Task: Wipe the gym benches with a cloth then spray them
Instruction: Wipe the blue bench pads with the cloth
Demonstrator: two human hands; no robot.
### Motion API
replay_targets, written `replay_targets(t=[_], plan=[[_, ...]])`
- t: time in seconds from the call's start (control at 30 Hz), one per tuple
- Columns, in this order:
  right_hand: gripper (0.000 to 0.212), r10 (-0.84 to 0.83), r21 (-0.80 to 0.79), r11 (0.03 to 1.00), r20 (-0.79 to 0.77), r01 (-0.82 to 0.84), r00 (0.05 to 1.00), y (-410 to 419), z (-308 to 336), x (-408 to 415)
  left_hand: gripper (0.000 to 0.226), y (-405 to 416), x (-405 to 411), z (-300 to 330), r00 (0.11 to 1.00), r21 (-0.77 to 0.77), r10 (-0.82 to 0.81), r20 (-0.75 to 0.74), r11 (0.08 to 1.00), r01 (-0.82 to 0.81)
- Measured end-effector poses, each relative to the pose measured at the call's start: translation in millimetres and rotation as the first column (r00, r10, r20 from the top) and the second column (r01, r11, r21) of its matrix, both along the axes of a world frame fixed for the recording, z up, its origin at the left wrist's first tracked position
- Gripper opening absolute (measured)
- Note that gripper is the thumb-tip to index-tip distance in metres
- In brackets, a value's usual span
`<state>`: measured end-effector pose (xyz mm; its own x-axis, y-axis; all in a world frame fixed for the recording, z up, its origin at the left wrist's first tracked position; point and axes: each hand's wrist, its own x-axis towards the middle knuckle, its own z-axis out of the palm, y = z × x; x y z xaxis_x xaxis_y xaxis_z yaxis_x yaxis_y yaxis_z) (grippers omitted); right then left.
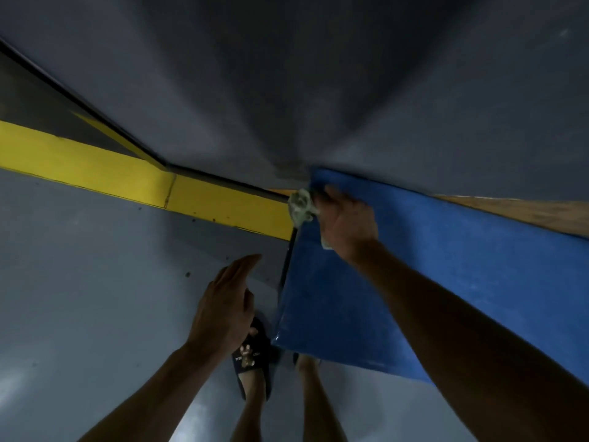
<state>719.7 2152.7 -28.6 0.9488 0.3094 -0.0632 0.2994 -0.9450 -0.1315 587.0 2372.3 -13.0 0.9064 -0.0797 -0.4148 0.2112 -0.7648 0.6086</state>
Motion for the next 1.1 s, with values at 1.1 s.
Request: replay_targets(t=[1.1], plan=[[0.045,-0.61,0.059,0.786,-0.086,0.615,0.788,-62,12,-212,0.051,3,-59,-4,0.966,-0.221,-0.191,-0.172,0.963,0.151]])
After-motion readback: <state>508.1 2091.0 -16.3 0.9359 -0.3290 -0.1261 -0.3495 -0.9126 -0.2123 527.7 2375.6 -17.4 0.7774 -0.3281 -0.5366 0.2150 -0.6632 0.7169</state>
